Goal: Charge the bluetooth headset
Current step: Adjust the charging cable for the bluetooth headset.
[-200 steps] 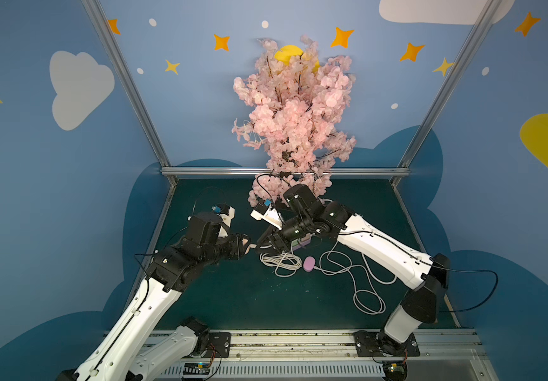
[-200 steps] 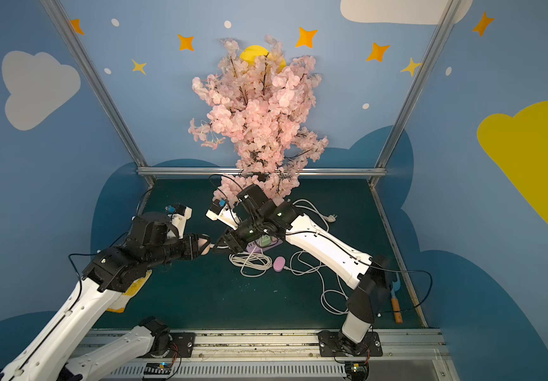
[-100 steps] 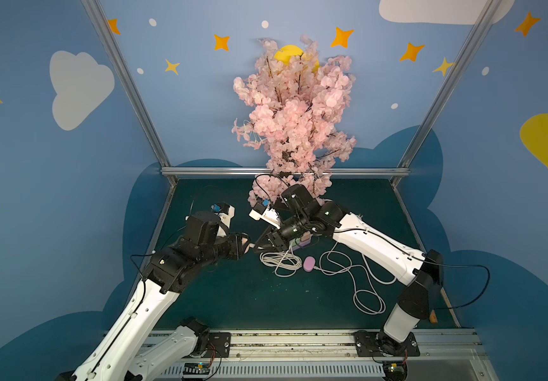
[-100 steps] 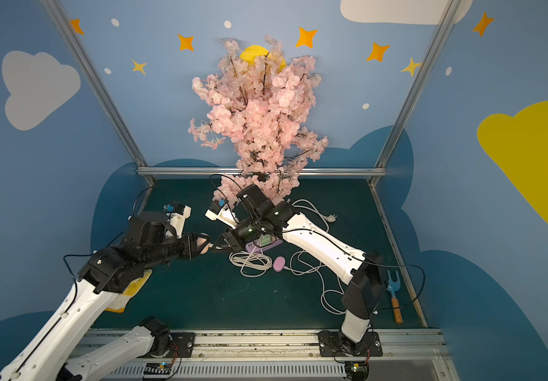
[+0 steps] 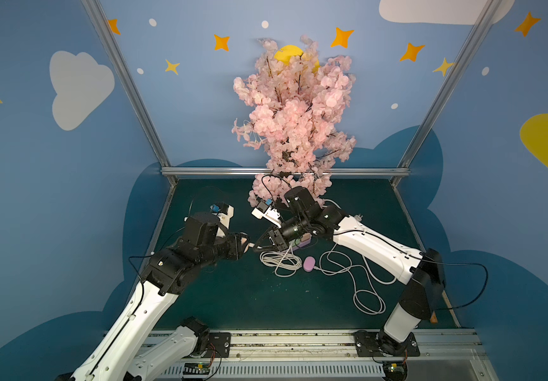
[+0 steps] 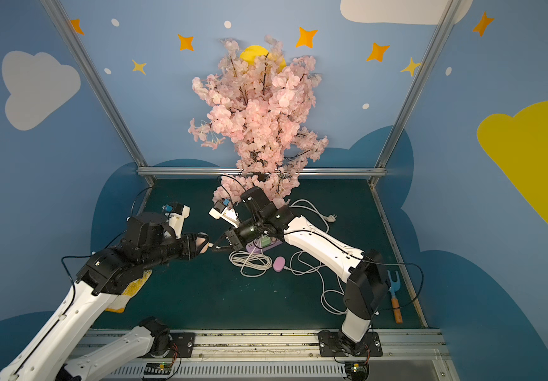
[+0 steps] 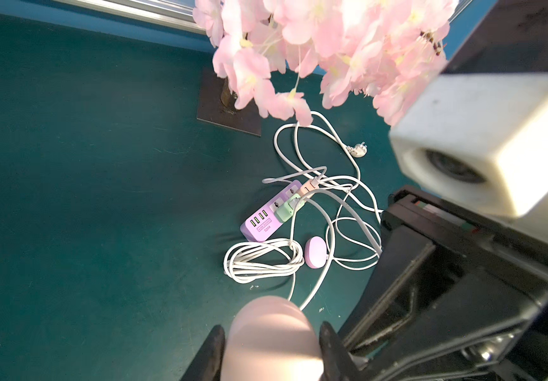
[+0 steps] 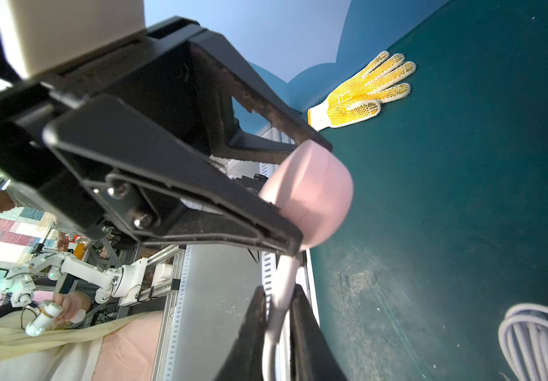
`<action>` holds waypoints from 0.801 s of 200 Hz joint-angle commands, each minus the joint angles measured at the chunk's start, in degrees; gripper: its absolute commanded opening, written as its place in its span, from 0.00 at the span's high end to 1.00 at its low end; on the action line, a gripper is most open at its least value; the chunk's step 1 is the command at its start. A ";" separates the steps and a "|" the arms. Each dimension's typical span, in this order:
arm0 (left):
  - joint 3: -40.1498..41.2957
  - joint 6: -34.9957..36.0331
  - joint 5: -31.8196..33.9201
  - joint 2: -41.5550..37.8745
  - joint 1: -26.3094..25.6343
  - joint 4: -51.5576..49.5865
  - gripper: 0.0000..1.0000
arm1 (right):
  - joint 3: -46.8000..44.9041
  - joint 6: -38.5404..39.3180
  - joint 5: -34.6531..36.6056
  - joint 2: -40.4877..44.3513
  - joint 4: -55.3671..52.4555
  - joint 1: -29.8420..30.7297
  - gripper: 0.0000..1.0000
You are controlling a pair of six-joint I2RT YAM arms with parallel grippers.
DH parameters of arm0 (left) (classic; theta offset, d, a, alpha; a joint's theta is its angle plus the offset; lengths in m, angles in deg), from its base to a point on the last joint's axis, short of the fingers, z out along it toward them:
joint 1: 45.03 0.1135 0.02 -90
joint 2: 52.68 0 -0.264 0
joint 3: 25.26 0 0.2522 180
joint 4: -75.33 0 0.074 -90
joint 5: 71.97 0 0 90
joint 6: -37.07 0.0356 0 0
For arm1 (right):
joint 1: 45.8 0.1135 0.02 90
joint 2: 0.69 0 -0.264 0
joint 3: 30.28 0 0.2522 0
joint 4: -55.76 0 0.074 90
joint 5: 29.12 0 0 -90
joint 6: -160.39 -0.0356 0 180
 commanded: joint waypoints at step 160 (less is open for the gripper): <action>-1.31 3.29 3.31 1.28 -7.83 3.00 0.96 | 4.11 -5.80 1.82 -1.38 -3.05 0.21 1.00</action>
